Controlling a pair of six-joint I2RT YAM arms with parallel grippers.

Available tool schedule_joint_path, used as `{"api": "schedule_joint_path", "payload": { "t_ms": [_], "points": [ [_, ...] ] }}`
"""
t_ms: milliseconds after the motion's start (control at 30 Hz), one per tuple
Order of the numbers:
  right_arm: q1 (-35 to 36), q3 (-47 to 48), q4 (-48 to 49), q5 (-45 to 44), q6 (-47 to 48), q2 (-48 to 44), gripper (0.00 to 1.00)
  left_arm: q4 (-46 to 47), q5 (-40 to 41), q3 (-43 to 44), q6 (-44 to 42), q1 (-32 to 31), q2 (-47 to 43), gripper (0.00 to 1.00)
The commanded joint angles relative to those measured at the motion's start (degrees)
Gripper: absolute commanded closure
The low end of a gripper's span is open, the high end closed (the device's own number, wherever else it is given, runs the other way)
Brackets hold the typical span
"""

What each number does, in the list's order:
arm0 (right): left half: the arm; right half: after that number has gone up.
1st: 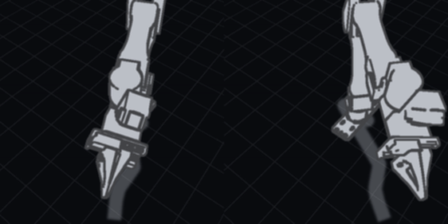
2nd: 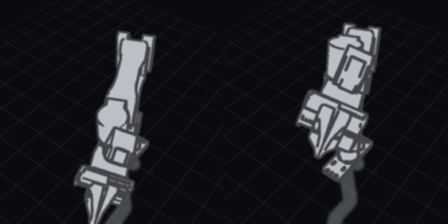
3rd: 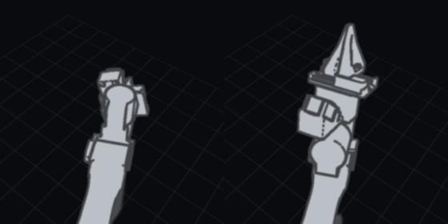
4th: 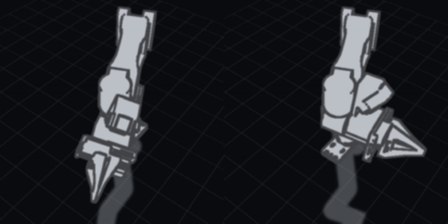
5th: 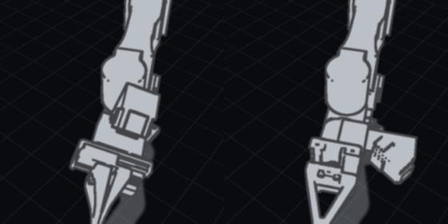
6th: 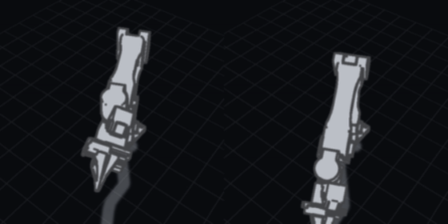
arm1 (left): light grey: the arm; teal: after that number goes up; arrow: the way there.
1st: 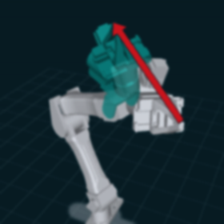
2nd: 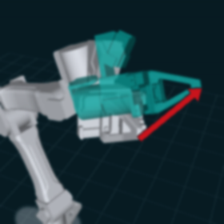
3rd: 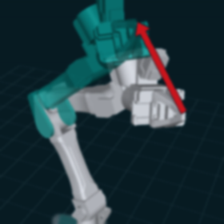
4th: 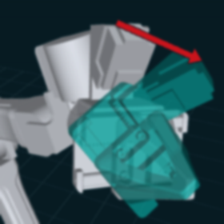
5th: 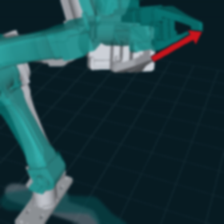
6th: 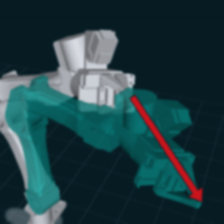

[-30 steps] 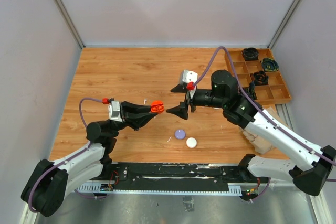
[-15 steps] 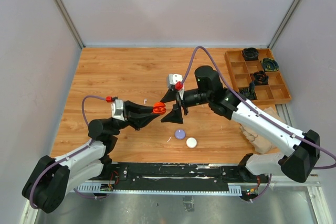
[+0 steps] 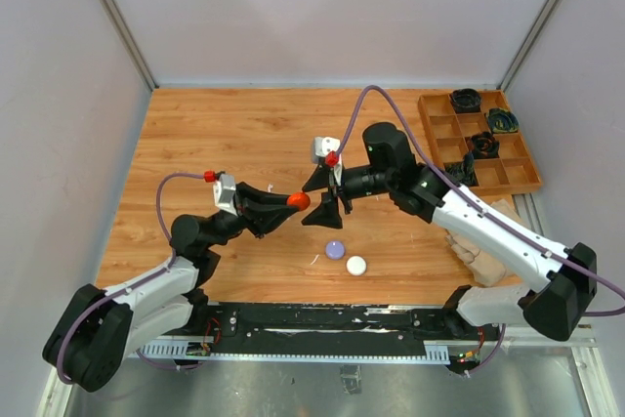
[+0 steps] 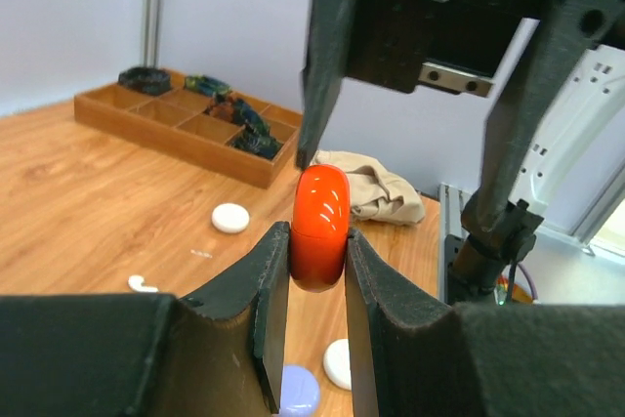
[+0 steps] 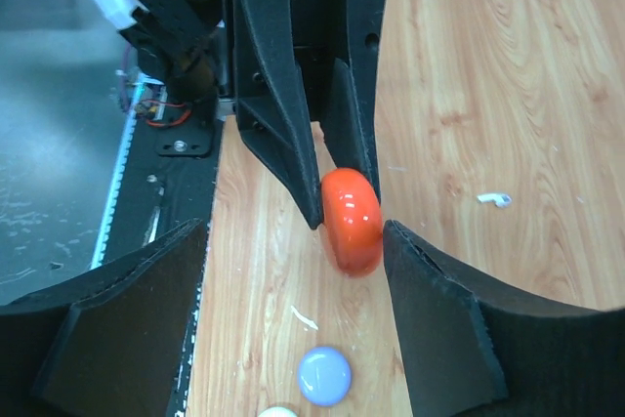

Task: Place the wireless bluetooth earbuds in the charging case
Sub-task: Close the charging case, then place the charging case at the center of the board.

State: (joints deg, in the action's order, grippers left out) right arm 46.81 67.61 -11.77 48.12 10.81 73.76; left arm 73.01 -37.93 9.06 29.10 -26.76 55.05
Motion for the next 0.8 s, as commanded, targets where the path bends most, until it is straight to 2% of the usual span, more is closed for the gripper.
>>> {"api": "schedule_joint_path", "payload": {
  "t_ms": [0, 133, 233, 433, 600, 767],
  "points": [
    [0.3, -1.8, -2.7, -10.6, 0.4, -4.1, 0.25, -8.3, 4.4, 1.9, 3.9, 0.5, 1.4, 1.00],
    [0.2, -5.2, -2.7, -24.8, -0.8, -6.8, 0.24, -19.7, 5.1, 3.3, 9.4, 0.5, 1.8, 1.00],
    [0.2, -7.7, -3.1, -32.5, -2.7, -7.7, 0.23, -24.4, 5.0, 2.9, 13.9, 0.3, 2.2, 1.00],
    [0.2, -13.3, -3.4, -41.8, -6.8, -10.6, 0.23, -44.6, 6.1, 6.7, 14.8, -2.0, 5.5, 0.99],
    [0.1, -19.1, -2.7, -46.9, -8.2, -13.0, 0.21, -51.3, 10.3, 8.1, 15.4, -6.1, 8.5, 0.99],
    [-0.4, -22.7, -0.9, -51.8, -9.1, -14.3, 0.20, -52.1, 11.5, 9.3, 17.7, -10.0, 14.8, 0.98]
  ]
}}
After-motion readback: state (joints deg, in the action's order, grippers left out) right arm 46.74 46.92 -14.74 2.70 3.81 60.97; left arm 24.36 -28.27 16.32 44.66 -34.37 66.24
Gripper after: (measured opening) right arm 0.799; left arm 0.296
